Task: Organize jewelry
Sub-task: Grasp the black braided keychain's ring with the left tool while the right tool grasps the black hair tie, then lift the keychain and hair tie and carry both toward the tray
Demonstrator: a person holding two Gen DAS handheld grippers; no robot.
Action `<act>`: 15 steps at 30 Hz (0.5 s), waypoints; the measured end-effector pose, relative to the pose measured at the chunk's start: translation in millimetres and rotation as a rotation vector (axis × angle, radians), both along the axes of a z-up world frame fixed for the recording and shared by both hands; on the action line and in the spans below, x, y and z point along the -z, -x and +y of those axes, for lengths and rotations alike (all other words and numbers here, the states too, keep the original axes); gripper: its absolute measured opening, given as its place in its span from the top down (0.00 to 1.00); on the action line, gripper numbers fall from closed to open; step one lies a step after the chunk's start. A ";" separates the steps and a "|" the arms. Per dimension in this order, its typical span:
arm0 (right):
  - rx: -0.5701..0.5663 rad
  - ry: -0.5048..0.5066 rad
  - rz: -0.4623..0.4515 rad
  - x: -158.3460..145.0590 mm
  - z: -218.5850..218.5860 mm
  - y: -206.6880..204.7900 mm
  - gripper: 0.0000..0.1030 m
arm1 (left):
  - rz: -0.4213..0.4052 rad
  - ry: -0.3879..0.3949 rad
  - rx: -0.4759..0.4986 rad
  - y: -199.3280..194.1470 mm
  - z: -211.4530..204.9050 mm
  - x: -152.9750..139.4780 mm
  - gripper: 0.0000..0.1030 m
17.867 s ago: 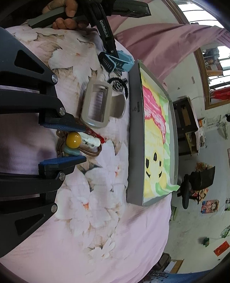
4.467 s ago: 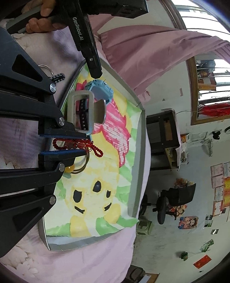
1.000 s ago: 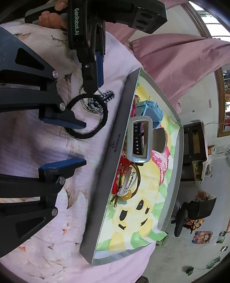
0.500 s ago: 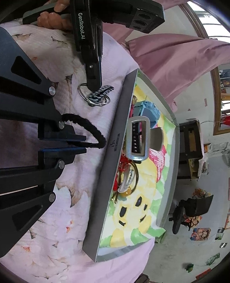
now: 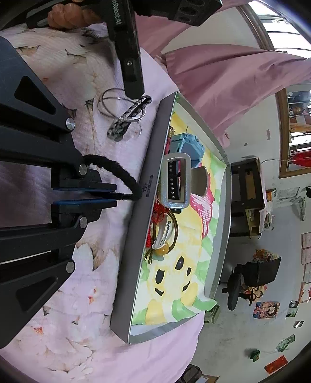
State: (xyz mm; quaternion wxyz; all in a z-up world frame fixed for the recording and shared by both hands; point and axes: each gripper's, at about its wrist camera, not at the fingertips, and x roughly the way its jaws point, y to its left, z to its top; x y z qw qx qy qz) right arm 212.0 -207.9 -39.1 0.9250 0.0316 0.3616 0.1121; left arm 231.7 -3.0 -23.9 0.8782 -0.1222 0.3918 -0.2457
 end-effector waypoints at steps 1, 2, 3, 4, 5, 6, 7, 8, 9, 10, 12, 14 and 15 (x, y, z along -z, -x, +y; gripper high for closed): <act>0.001 0.000 -0.003 -0.3 -0.3 0.4 0.95 | -0.007 0.007 0.001 0.7 0.3 -2.5 0.97; 0.003 -0.001 -0.006 -0.5 -0.5 0.9 0.95 | -0.012 0.011 0.000 1.8 1.1 -4.2 0.97; 0.005 -0.001 -0.009 -0.9 -0.7 1.4 0.96 | -0.017 0.014 0.001 2.5 1.2 -6.0 0.97; 0.008 0.000 -0.011 -1.1 -1.0 1.7 0.97 | -0.022 0.017 0.002 2.8 1.5 -7.6 0.97; 0.015 -0.002 -0.014 -1.6 -2.3 2.2 0.99 | -0.026 0.019 0.002 3.3 1.6 -8.9 0.97; 0.023 -0.007 -0.017 -2.0 -4.0 2.6 1.00 | -0.032 0.021 0.001 3.6 2.0 -10.4 0.97; 0.029 -0.012 -0.019 -2.2 -5.4 2.6 1.00 | -0.036 0.023 0.000 3.9 2.0 -11.5 0.97; 0.034 -0.019 -0.022 -2.7 -7.1 3.1 1.00 | -0.041 0.023 -0.002 4.4 2.0 -11.9 0.97; 0.036 -0.023 -0.024 -3.0 -8.1 3.2 1.00 | -0.044 0.022 -0.003 4.5 2.2 -12.2 0.97; 0.038 -0.025 -0.024 -2.9 -8.2 3.0 1.00 | -0.045 0.022 -0.004 5.1 2.3 -12.2 0.97; 0.035 -0.021 -0.023 -2.6 -7.3 2.5 1.00 | -0.043 0.022 -0.005 4.5 2.2 -11.7 0.97; 0.033 -0.019 -0.022 -2.7 -7.6 2.9 1.00 | -0.043 0.021 -0.007 4.8 2.2 -12.1 0.97; 0.029 -0.021 -0.021 -2.9 -8.0 2.8 1.00 | -0.043 0.020 -0.007 4.9 2.3 -12.3 0.97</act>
